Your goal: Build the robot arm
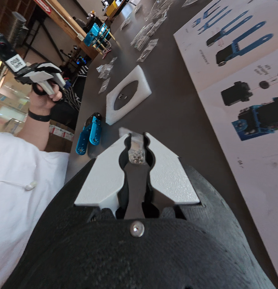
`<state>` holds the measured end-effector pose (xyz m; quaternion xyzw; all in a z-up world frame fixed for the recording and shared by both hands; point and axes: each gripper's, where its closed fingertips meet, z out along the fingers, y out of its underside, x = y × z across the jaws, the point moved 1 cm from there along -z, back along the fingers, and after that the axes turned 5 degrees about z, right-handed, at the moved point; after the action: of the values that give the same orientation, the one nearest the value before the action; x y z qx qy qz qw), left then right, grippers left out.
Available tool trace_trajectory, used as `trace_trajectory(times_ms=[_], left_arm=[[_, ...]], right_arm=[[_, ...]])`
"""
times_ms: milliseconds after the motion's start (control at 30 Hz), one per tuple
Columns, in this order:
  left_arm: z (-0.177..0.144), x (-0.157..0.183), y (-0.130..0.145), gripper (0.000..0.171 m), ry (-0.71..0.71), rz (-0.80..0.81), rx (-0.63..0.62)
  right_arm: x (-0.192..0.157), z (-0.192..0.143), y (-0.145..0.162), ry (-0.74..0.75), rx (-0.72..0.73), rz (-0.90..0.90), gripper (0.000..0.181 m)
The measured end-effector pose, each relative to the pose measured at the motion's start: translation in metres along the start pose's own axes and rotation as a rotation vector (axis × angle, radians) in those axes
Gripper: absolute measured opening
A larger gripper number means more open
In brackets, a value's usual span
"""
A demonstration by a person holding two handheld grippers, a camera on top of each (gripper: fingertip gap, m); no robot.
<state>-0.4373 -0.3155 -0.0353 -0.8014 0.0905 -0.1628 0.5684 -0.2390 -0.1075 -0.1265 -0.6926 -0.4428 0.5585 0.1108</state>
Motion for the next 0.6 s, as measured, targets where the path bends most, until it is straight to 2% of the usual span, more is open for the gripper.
trace_trajectory(times_ms=[33, 100, 167, 233, 333, 400, 433, 600], left_arm=[[-0.003, -0.001, 0.000, 0.021, -0.008, -0.002, 0.009], [-0.009, -0.004, -0.001, 0.024, -0.040, 0.008, 0.023], [-0.014, -0.006, -0.001, 0.026, -0.065, 0.022, 0.039], [-0.015, -0.008, 0.001, 0.029, -0.088, 0.043, 0.060], [-0.011, -0.006, 0.008, 0.039, -0.109, 0.091, 0.113], [-0.004, -0.001, 0.018, 0.046, -0.100, 0.090, 0.140], [-0.001, 0.002, 0.024, 0.047, -0.098, 0.086, 0.143], [0.007, 0.007, 0.045, 0.052, -0.107, 0.058, 0.160]], right_arm=[[0.003, -0.003, -0.002, 0.023, 0.011, -0.010, 0.024], [0.001, -0.015, -0.010, 0.042, 0.069, -0.057, 0.027], [-0.003, -0.034, -0.024, 0.074, 0.190, -0.168, 0.028], [0.003, -0.061, -0.040, 0.194, 0.351, -0.312, 0.030], [0.005, -0.096, -0.055, 0.298, 0.529, -0.406, 0.049], [0.010, -0.107, -0.056, 0.340, 0.566, -0.412, 0.076], [0.015, -0.110, -0.056, 0.371, 0.574, -0.416, 0.082], [0.031, -0.115, -0.057, 0.567, 0.577, -0.509, 0.084]])
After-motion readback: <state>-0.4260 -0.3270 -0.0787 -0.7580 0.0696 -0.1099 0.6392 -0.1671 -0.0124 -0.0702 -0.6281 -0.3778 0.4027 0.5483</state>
